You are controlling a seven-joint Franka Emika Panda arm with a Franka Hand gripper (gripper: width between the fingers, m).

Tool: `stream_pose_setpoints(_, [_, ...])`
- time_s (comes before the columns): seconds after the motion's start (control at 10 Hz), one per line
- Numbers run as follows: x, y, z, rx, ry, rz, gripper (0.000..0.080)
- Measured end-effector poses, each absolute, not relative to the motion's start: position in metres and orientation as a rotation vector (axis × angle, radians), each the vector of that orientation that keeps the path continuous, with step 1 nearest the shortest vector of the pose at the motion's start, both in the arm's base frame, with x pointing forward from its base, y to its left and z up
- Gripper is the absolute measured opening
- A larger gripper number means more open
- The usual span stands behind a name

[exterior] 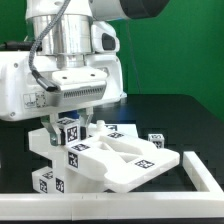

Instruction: Assemble chair

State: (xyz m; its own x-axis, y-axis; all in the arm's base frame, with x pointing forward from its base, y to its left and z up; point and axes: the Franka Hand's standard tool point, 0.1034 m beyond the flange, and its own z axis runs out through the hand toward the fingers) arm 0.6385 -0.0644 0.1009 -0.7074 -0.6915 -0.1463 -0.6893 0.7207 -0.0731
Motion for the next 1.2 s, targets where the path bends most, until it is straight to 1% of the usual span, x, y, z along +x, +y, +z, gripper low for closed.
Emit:
stream_pose_setpoints(0.3, [0.639,-0.062,0.101,-1.168,2.738,-0.025,0.0286])
stream_pose_setpoints(0.4, [0.64,-0.063,0.102,-1.174,2.733,-0.029,0.0533])
stream_pose_setpoints(0.5, [0.64,-0.062,0.102,-1.208,2.72,-0.029,0.0533])
stream_pose_setpoints(0.6, [0.639,-0.058,0.107,-1.296,2.678,-0.017,0.0613])
stream_pose_setpoints(0.7, [0.64,-0.059,0.111,-1.338,2.65,-0.023,0.0642])
stream_pose_setpoints(0.9, [0.641,-0.063,0.117,-1.661,2.452,-0.061,0.0648])
stream_pose_setpoints(1.0, [0.639,-0.062,0.119,-1.938,2.252,-0.069,0.0649])
stream_pose_setpoints(1.2, [0.638,-0.057,0.12,-2.149,2.06,-0.071,0.0649])
